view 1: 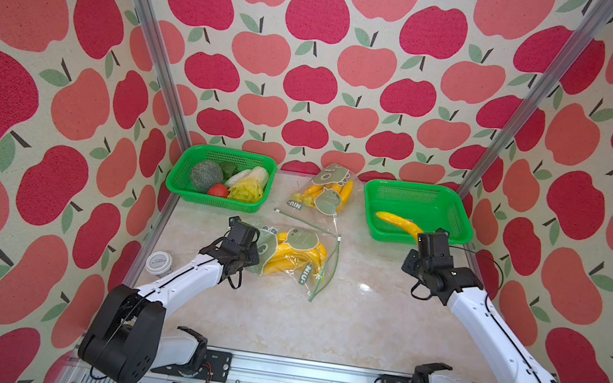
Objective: Open the zip-top bag and take out the banana
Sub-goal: Place the banana in the basket.
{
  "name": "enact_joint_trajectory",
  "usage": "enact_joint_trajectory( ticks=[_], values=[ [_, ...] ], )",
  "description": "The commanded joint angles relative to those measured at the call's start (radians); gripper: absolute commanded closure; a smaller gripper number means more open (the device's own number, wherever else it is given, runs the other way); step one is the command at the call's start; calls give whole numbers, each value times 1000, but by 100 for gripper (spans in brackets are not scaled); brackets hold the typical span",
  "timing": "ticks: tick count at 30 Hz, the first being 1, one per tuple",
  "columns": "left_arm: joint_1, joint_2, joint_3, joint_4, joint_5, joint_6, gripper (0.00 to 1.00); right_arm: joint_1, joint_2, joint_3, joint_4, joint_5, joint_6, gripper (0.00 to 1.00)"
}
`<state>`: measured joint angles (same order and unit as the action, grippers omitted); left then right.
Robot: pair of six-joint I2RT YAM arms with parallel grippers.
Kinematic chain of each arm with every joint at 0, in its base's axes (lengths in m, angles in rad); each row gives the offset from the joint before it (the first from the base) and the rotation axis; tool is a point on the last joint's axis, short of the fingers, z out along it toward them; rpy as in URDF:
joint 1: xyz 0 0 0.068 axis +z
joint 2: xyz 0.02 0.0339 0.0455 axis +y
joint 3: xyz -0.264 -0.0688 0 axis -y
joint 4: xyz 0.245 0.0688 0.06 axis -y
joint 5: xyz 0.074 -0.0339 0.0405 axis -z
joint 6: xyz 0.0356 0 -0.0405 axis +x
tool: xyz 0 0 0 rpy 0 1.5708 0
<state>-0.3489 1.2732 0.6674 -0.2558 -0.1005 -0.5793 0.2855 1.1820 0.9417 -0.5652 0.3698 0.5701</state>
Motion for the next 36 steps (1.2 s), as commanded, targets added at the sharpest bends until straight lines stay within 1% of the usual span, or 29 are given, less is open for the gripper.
enact_joint_trajectory(
  ticks=[1,5,9,16,21,26,31,36],
  values=[
    [6,-13,-10,6,25,11,100,-114,130,149,60,-36,-66,88],
    [6,-25,-20,19,33,13,100,-237,320,303,58,-67,-55,89],
    [6,-25,-21,27,51,16,100,-309,486,445,33,-69,-53,89],
    [5,-32,-29,32,69,12,100,-364,697,631,22,-78,-81,89],
    [1,-41,-33,25,61,10,100,-385,837,786,-58,-94,-85,88],
    [0,-36,-29,23,58,12,100,-385,937,879,-134,-87,-79,86],
    [1,-29,-22,24,60,12,100,-384,959,881,-149,-78,-67,85],
    [0,-20,-12,21,61,16,100,-377,948,884,-147,-74,-79,74]
  ],
)
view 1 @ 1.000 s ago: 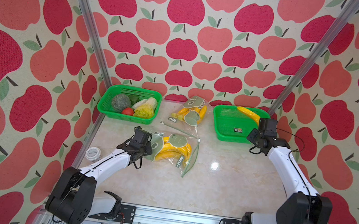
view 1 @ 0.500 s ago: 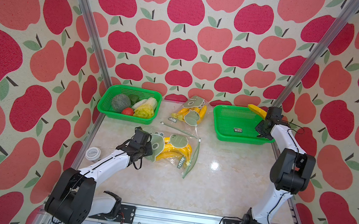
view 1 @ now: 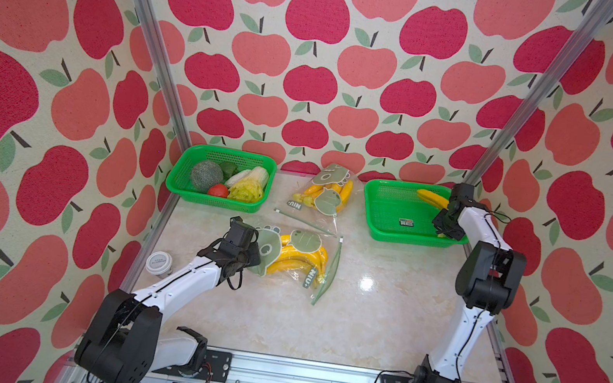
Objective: Open the zip-top bag and take out the banana
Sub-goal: Place the banana in the basket.
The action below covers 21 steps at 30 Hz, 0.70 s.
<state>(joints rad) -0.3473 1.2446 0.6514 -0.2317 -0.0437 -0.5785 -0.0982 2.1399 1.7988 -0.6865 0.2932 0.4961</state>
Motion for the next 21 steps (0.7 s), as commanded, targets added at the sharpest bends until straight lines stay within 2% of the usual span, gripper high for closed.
enact_joint_trajectory(
  ticks=[1,5,8,11,16,21],
  values=[
    [-1,9,5,-3,4,16,100,8,-17,24,-23,4,-7,69],
    [-2,10,5,-1,4,15,100,17,-68,-5,2,4,-19,57],
    [-3,13,5,-1,8,16,100,21,-155,-79,50,-98,-12,56],
    [-3,16,5,2,16,22,100,76,-327,-228,143,-170,-45,54],
    [-6,23,7,14,28,31,100,313,-623,-548,327,-329,-122,49],
    [-7,40,23,13,27,38,100,580,-728,-800,453,-353,-136,49]
  ],
)
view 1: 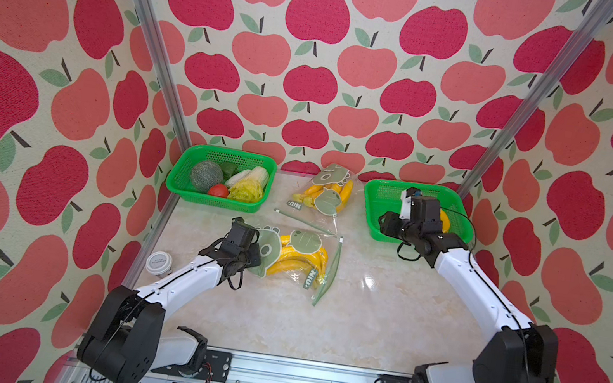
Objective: Open the zip-top bag and take out the banana
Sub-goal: Place the banana in the basket, then pick up the banana from the zipper food storage bag.
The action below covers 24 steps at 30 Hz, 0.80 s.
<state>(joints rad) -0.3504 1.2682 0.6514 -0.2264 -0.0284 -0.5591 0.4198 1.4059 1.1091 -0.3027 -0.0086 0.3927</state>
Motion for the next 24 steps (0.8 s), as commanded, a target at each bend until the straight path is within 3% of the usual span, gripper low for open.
enact_joint_trajectory(
  ticks=[1,5,12,24],
  values=[
    [-5,19,26,6,11,20,100,100,2,-146,91,-60,-28,49],
    [-7,22,33,-1,8,23,100,247,15,-258,159,-13,-28,50],
    [-9,22,31,-4,7,18,100,378,88,-345,275,-49,1,49],
    [-16,38,40,3,26,27,100,410,191,-245,286,-106,-39,41]
  ],
)
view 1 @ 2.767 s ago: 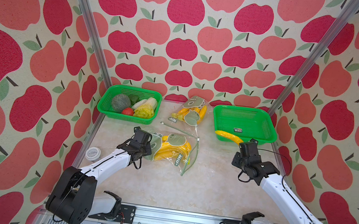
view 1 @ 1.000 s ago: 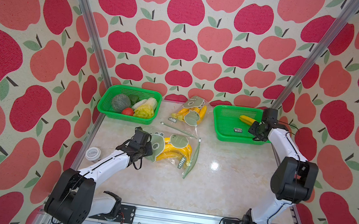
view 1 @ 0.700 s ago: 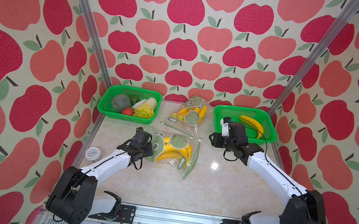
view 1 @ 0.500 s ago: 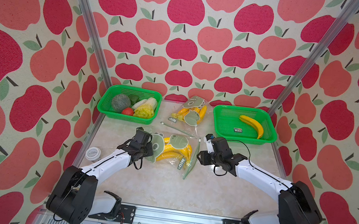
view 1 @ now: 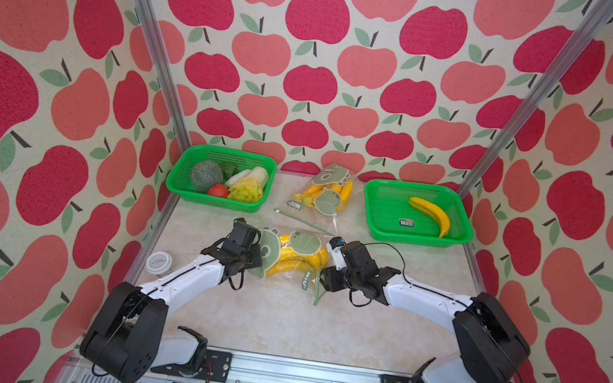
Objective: Open the zip-top bag and take out the banana
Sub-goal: Pick up the banana from the zipper food storage bag.
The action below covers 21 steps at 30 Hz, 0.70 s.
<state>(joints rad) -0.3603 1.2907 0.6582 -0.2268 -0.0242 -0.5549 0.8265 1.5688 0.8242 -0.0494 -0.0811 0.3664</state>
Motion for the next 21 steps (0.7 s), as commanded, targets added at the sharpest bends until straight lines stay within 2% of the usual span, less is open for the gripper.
enact_joint_trajectory(
  ticks=[1,5,9,16,21],
  values=[
    [-6,18,36,3,24,25,100,3,51,64,16,-20,-9,40],
    [-8,18,40,-2,27,32,100,8,127,137,-53,37,9,41],
    [-8,21,37,2,28,35,100,10,166,178,-100,77,24,47],
    [-8,31,33,7,19,31,100,33,187,215,-148,134,35,62],
    [-9,36,47,-23,-17,7,100,70,138,199,-180,266,75,73]
  ],
)
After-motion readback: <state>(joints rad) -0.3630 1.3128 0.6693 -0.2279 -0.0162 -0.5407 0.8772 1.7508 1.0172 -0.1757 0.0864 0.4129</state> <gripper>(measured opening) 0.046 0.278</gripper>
